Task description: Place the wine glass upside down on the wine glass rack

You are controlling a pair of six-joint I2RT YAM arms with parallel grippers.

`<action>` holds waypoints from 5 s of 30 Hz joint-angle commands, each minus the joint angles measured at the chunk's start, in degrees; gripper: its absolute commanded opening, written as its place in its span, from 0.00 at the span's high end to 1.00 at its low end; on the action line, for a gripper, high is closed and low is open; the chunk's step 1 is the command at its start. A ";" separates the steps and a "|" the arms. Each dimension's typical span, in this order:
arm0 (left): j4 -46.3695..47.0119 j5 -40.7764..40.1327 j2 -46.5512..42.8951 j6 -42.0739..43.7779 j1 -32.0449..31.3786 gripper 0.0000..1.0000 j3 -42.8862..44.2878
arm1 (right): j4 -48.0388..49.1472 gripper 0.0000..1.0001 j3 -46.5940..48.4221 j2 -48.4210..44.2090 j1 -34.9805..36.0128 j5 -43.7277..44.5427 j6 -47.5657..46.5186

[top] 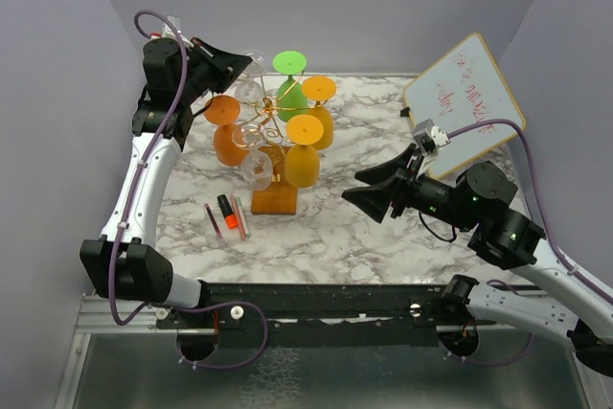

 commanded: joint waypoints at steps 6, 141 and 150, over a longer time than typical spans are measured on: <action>4.49 2.07 3.54 -0.22 2.95 1.00 4.08 | 0.47 0.35 0.26 -0.30 0.12 1.34 1.14; -38.28 -18.59 -45.23 45.63 12.35 0.07 -14.68 | -54.55 0.24 14.85 -11.90 0.18 52.90 15.53; -40.38 -25.88 -51.48 47.84 6.99 0.07 -17.22 | -58.36 0.18 23.55 -14.12 0.18 56.16 9.20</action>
